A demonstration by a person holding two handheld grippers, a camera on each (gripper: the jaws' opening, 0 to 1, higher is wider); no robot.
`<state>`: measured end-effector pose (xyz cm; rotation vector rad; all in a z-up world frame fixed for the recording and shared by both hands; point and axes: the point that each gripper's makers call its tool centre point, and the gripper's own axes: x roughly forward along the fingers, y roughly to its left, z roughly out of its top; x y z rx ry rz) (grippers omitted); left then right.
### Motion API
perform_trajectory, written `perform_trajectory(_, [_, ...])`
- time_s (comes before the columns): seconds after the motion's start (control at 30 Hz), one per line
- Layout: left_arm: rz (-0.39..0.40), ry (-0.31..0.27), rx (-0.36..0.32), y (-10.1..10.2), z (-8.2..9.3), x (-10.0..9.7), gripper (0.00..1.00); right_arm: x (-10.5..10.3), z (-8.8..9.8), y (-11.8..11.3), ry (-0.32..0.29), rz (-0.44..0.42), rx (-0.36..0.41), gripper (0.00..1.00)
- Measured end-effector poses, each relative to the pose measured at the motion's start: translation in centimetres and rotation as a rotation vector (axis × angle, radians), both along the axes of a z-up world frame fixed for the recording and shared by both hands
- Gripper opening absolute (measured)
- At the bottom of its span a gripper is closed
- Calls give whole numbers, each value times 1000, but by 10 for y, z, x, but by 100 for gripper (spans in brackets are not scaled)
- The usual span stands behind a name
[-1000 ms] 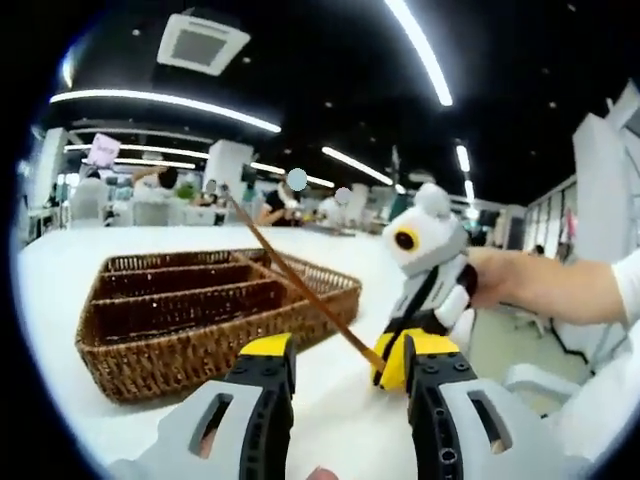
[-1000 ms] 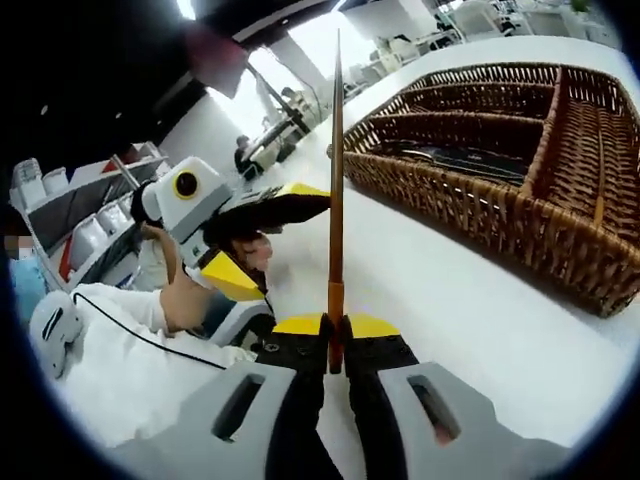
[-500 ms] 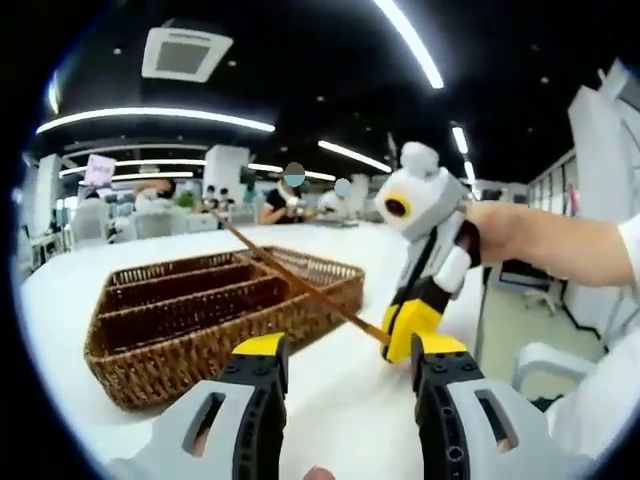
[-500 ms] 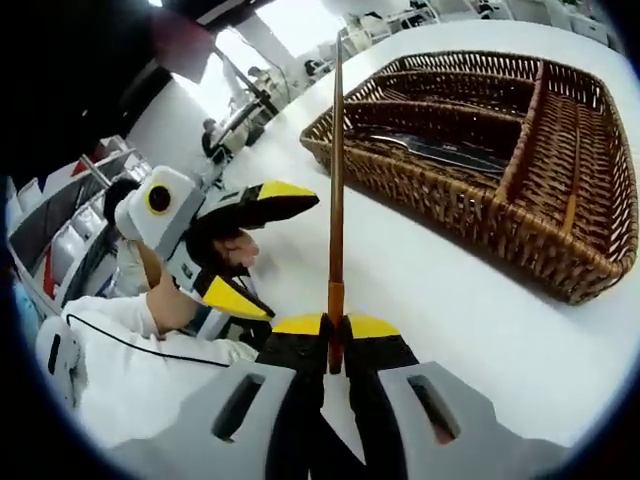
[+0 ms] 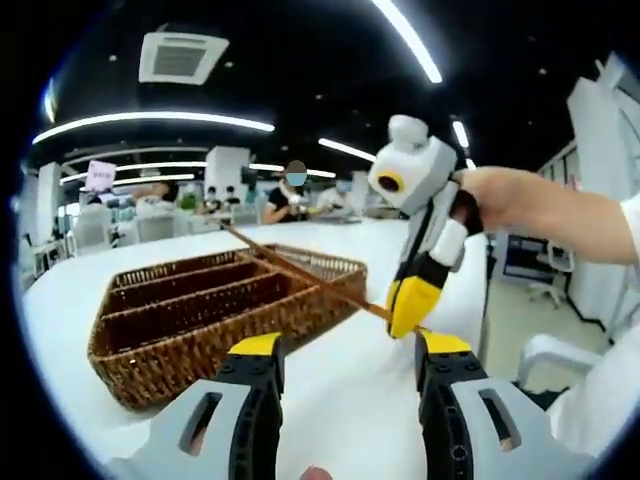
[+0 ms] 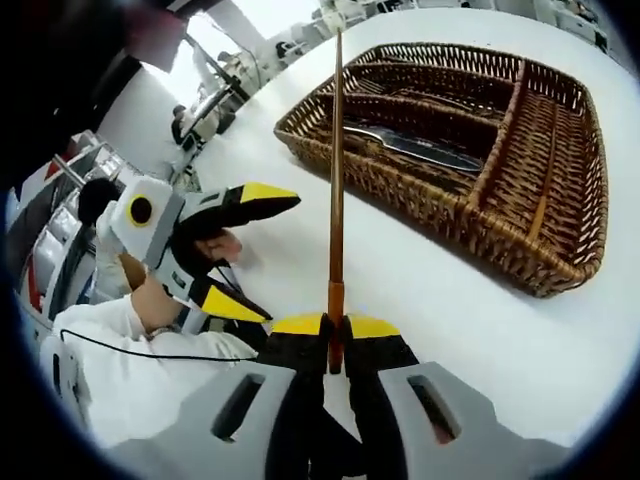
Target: Arrange the knives, forks, and spoons in their matching storage slots by inserting each utensil handle-first until every utensil is classified and aligned in the correct compartment
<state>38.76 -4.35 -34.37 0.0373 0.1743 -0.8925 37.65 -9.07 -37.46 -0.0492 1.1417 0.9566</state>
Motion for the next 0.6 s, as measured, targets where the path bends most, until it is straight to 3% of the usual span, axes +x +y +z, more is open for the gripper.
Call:
perform_trajectory(0.37, [22,-32,27,3,1,2,60,12,9,-13,-14,-42,-148,5])
perform_trajectory(0.6, [37,-48,41,5,2,3,64,18,11,-22,31,-76,-202,5])
